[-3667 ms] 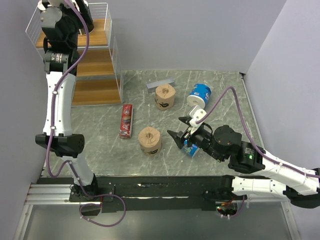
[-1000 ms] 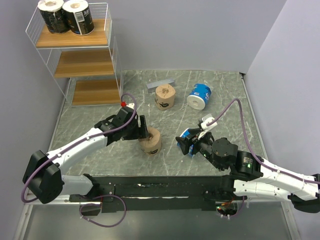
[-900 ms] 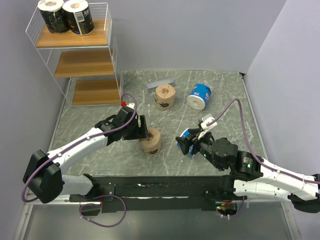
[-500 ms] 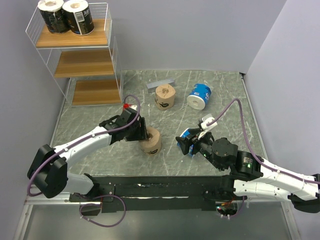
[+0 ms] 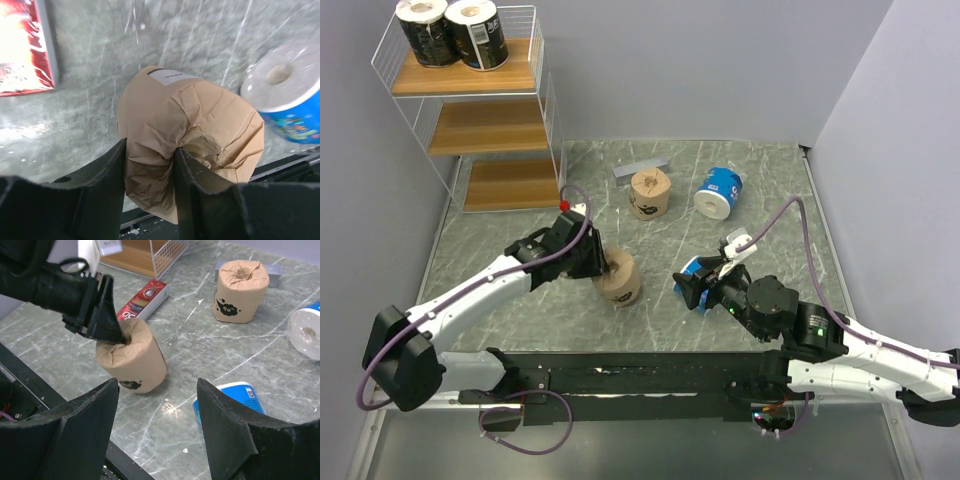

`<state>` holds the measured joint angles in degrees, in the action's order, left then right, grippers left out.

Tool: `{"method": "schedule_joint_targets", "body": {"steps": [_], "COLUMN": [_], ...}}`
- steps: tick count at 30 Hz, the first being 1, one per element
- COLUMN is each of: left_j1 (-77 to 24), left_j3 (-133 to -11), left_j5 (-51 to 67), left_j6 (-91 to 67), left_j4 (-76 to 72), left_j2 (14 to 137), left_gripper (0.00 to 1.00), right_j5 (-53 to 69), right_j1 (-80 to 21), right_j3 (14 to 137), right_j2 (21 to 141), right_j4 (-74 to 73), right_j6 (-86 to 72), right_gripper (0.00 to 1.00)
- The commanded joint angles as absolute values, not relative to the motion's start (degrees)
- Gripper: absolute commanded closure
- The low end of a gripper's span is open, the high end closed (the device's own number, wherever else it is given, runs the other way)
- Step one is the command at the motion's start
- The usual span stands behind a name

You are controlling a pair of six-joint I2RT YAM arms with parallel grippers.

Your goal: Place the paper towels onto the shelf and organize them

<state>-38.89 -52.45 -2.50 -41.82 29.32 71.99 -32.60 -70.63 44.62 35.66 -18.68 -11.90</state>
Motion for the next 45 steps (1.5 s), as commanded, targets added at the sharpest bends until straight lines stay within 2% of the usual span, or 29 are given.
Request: {"method": "schedule_joint_targets", "body": {"steps": [1,6,13,20,27,45], "left_j1": [-38.9,-34.1,-12.6,-0.4,4.2,4.5], "left_j3": [-60.5,-67.1,-74.4,-83.1,-91.3,-102.2], "left_j5": [-7.6,-10.6,-6.1,-3.7,-2.7,-3.5], "left_j6": [-42.1,-39.3,-35.1,-35.2,-37.2,-38.7], "left_j4": [31.9,36.5,36.8,34.7,33.1,29.6], "left_j2": [68.1,66.4,64.8,69.2,75.8,85.7], "left_gripper": [0.62,0.63,0.63,0.64,0.64,0.63], "right_j5": [-34.5,-34.5,-34.1,-33.8,-33.8,-35.1], "right_j1": [-70.6,-70.6,-70.7,-70.6,-70.7,-70.8], "right_j3": [44.6,44.5,44.2,44.0,44.1,44.7], "right_j2": [33.2,31.5,30.0,28.2,27.0,26.5], "right_j4": [-17.6,-18.1,-18.3,-18.9,-19.5,-19.7], "right_j6": [-11.6,-11.7,-11.8,-11.8,-12.1,-11.9], "right_gripper": [0.29,0.29,0.29,0.3,0.3,0.3]}}
